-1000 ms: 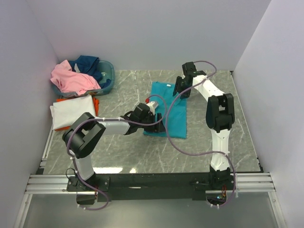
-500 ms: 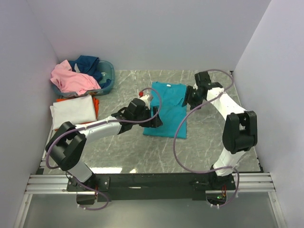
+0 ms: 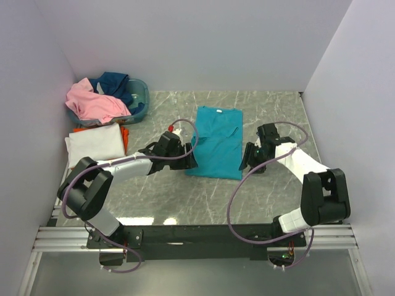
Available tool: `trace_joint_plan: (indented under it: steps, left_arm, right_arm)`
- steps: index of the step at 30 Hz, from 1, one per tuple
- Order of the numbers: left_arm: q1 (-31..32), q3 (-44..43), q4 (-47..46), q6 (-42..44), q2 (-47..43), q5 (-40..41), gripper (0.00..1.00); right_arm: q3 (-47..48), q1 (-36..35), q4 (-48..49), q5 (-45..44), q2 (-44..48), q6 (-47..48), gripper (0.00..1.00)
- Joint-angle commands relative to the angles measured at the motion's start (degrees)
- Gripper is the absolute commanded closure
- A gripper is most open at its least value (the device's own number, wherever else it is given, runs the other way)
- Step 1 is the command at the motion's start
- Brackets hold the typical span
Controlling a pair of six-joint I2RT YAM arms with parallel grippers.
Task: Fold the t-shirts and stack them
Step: Fold the tshirt
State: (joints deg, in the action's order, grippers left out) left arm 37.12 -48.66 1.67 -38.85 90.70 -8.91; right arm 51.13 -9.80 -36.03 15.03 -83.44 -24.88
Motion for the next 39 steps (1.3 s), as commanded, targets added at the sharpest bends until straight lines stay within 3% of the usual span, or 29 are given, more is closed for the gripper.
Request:
trace_joint_plan:
  steps: [1,20,25,30,39]
  left_arm:
    - [-1.0,1.11,-0.18,-1.4,-1.66,-0.14,0.35]
    - [-1.62,3.75,0.0,-2.46,-3.33,0.12,0.41]
    - [-1.62,3.84,0.0,-2.72,-2.81,-0.06,0.41]
    - [-1.62,3.05,0.7,-2.81,-0.79,-0.32,0.48]
    - [-1.62,1.47,1.58,-2.63,2.2,0.3,0.56]
  right_arm:
    - [-3.23,-1.18,4.03,2.64,1.7,-1.92,0.47]
    - [-5.08,-3.29,8.35,0.09,-4.71,-2.27,0.58]
    - [-6.22,-3.29,8.08,-0.17,-4.8,-1.84,0.66]
    - [-7.19,-3.29,8.35,0.27,-5.15,-1.83,0.77]
    - [-6.49,-3.38,8.43,0.62,-5.68,-1.84,0.81]
